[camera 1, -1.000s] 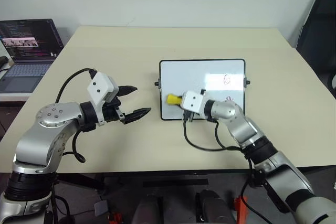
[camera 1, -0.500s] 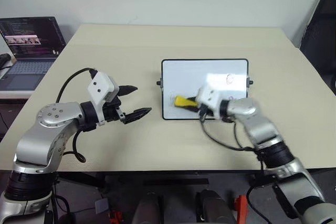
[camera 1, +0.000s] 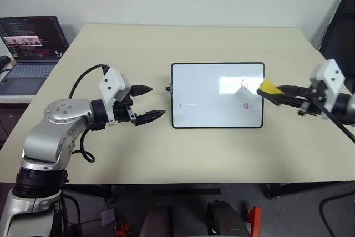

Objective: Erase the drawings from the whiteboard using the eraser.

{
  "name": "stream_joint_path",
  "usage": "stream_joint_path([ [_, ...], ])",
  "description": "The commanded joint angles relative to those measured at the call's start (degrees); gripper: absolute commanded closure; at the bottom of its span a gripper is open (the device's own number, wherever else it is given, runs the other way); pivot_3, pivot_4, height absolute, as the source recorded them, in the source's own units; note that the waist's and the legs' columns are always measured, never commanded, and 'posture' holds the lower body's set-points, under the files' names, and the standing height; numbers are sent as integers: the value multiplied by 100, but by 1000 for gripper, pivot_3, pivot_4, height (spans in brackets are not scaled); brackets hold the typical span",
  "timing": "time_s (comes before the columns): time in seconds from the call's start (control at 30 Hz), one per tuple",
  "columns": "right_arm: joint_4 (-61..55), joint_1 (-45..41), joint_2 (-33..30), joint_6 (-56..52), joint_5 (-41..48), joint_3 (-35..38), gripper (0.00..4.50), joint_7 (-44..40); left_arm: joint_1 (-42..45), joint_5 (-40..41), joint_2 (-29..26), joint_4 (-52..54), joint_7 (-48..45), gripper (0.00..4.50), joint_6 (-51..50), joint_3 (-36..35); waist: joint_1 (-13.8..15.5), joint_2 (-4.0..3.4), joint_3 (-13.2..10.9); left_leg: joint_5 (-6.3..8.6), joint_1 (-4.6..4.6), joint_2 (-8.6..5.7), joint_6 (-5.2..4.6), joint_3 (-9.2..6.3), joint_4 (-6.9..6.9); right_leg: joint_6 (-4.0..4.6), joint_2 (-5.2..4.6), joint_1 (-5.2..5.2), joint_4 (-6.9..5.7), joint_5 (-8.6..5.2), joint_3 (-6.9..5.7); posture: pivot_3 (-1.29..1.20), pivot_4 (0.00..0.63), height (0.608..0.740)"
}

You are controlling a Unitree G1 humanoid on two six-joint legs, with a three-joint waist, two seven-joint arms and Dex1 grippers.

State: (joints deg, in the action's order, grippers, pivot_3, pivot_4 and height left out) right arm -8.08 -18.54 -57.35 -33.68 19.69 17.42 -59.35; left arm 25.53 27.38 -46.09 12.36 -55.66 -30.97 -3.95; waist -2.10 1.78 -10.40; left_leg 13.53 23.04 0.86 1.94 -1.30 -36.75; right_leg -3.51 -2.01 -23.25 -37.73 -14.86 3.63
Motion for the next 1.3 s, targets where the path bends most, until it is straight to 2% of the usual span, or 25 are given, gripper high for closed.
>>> stream_joint_path([
  [0.03, 74, 156, -239, 271, 3, 302, 3824, -106, 167, -3, -88, 9, -134, 0, 67, -17, -23, 0, 0, 0, -1, 0, 0, 1, 0, 0, 1, 0, -1, 0, 2, 0, 150, 740],
  [0.17, 122, 381, -356, 397, -41, 282, 3824, -145, 199, -1, -115, 11, -216, 0, 4, -4, -27, 0, 0, 0, -1, 0, 0, 1, -4, -24, 1, 1, -3, -14, 3, 0, 150, 740],
  [0.53, 125, 421, -366, 385, 22, 242, 3825, -97, 157, -18, -115, 136, -199, 0, -122, -14, -22, 1, 0, 0, -1, 0, 0, 0, -7, -23, 0, 3, -3, -12, 4, 0, 150, 740],
  [0.97, 243, 20, -153, 459, 133, 204, 3826, 88, 193, -44, -62, 115, -83, 0, -82, -57, -18, 1, -1, 0, -1, 0, 0, 0, -10, -9, 1, 3, -6, -4, 3, 0, 150, 740],
  [1.3, 180, 38, -52, 506, 117, 114, 3826, 150, 214, -51, -32, 107, -82, 0, -80, -32, -6, 1, 0, 0, -1, -1, 0, 0, -10, -5, 0, 3, -8, -2, 3, 0, 150, 740],
])
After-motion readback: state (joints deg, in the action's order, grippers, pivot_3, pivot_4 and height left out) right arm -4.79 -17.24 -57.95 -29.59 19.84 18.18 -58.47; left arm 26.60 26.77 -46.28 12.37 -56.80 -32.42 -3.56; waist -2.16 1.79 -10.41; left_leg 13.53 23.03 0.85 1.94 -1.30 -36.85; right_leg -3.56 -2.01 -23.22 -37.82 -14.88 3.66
